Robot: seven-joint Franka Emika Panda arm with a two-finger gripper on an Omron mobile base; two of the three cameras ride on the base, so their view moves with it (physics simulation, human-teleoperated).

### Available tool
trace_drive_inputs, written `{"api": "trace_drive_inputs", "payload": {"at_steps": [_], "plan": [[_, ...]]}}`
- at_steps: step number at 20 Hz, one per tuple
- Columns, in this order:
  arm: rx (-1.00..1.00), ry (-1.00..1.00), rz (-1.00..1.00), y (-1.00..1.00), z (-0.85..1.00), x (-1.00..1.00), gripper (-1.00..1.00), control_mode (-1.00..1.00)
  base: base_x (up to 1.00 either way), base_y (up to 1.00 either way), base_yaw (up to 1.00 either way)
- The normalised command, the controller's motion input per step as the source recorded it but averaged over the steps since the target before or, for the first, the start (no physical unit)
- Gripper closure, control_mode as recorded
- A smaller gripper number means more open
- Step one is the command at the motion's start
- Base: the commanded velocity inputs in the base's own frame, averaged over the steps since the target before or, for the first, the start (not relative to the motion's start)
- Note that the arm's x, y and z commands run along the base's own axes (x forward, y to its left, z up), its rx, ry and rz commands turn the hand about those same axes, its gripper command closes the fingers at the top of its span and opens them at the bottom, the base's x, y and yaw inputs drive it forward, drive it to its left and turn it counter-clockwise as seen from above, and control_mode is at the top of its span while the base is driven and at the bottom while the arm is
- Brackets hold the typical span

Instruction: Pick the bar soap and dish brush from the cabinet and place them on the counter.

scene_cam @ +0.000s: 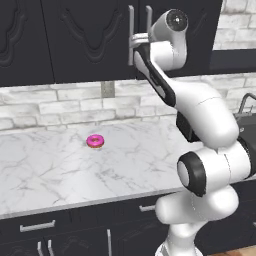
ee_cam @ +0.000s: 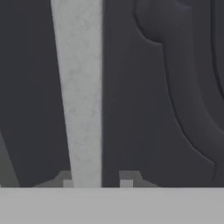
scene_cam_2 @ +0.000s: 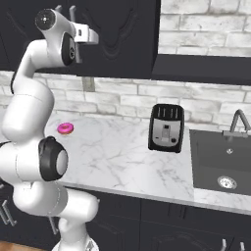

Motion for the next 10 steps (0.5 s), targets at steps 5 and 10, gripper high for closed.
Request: {"api": "trace_drive_inputs", "payload": {"at_steps": [5, 10], "plan": [[0.0, 0.0, 0.07, -0.71, 0.0, -0.41, 1.0, -1.0, 0.0, 0.0, 0.0], [0.02, 0.0, 0.09, -0.79, 0.0, -0.48, 1.0, -1.0, 0.0, 0.0, 0.0]]}}
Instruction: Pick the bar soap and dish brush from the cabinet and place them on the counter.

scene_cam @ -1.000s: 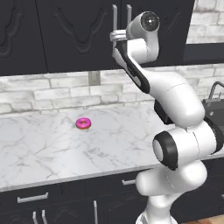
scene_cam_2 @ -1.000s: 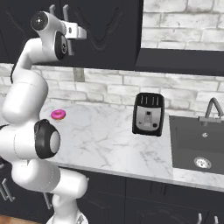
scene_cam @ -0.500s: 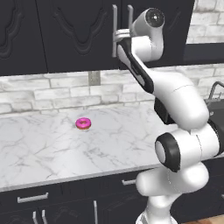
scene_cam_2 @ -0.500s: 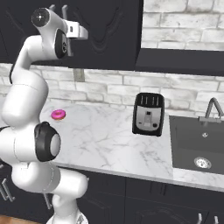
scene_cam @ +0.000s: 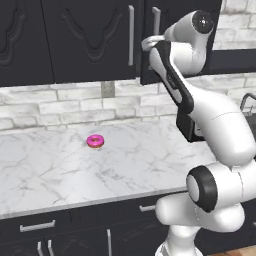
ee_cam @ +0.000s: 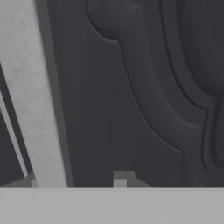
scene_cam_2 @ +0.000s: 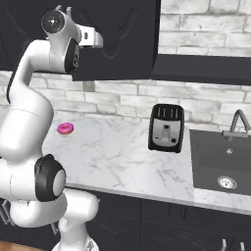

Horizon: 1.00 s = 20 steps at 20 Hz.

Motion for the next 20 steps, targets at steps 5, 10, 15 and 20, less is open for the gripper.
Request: {"api": "trace_drive_inputs", "payload": {"at_steps": [5, 10, 15, 20], "plan": [[0.03, 0.0, 0.1, -0.84, 0.02, -0.49, 1.0, -1.0, 0.0, 0.0, 0.0], [0.05, 0.02, 0.1, -0.9, 0.05, -0.46, 1.0, -1.0, 0.0, 0.0, 0.0], [0.04, 0.07, 0.11, -0.94, 0.03, -0.4, 1.0, -1.0, 0.0, 0.0, 0.0], [0.05, 0.06, 0.11, -0.95, 0.02, -0.39, 1.0, -1.0, 0.0, 0.0, 0.0]]}}
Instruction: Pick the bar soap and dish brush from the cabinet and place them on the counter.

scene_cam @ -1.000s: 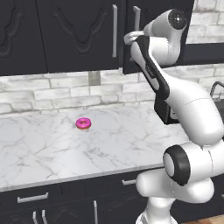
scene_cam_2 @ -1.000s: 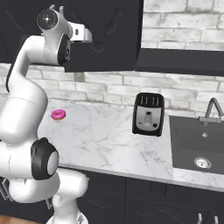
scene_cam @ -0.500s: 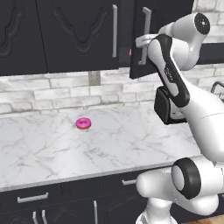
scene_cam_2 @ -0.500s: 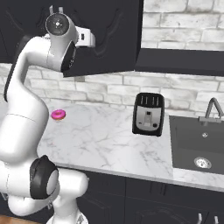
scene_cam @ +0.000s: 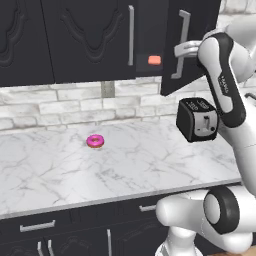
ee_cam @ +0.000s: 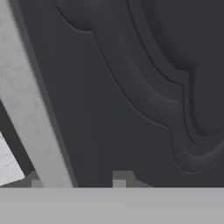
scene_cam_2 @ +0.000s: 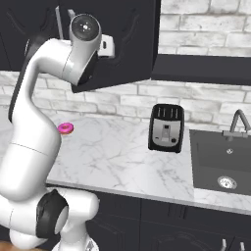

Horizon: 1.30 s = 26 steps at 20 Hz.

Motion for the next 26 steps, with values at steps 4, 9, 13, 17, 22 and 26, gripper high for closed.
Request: {"api": "trace_drive_inputs", "payload": {"at_steps": [4, 9, 13, 17, 22, 26], "plan": [[0.06, 0.06, 0.11, -0.97, 0.0, -0.34, 1.0, -1.0, 0.0, 0.0, 0.0], [0.07, 0.04, 0.13, -0.96, 0.0, -0.25, 1.0, -1.0, 0.0, 0.0, 0.0], [0.06, 0.05, 0.15, -0.82, 0.0, -0.13, 1.0, -1.0, 0.0, 0.0, 0.0], [0.05, 0.07, 0.15, -0.69, 0.0, -0.03, 1.0, -1.0, 0.0, 0.0, 0.0], [0.02, 0.05, 0.11, -0.34, 0.0, 0.0, 1.0, -1.0, 0.0, 0.0, 0.0], [0.0, 0.05, 0.06, -0.08, -0.02, 0.0, -1.0, -1.0, 0.0, 0.0, 0.0]]}}
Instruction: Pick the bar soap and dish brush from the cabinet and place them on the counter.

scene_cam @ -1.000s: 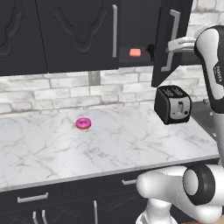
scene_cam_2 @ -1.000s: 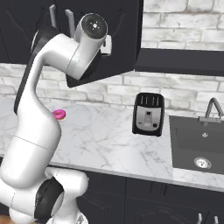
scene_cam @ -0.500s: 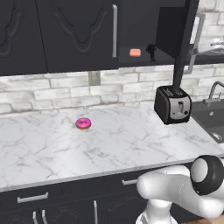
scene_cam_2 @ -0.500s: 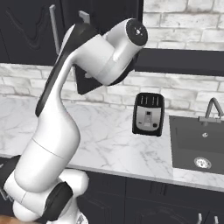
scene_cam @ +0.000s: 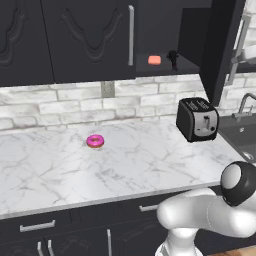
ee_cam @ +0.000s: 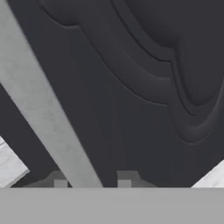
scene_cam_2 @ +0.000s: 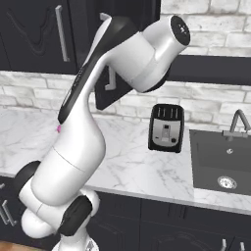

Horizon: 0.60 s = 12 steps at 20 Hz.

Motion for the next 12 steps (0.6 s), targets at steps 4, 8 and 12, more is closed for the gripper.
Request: {"api": "trace_drive_inputs", "payload": {"at_steps": [4, 8, 12], "plan": [[0.0, 0.03, 0.05, -0.08, 0.0, 0.0, -1.0, -1.0, 0.0, 0.0, 0.0], [0.03, -0.02, 0.05, -0.1, 0.0, -0.05, -1.0, -1.0, 0.0, 0.0, 0.0], [0.06, -0.1, 0.09, -0.05, 0.02, -0.21, -1.0, -1.0, 0.0, 0.0, 0.0]]}}
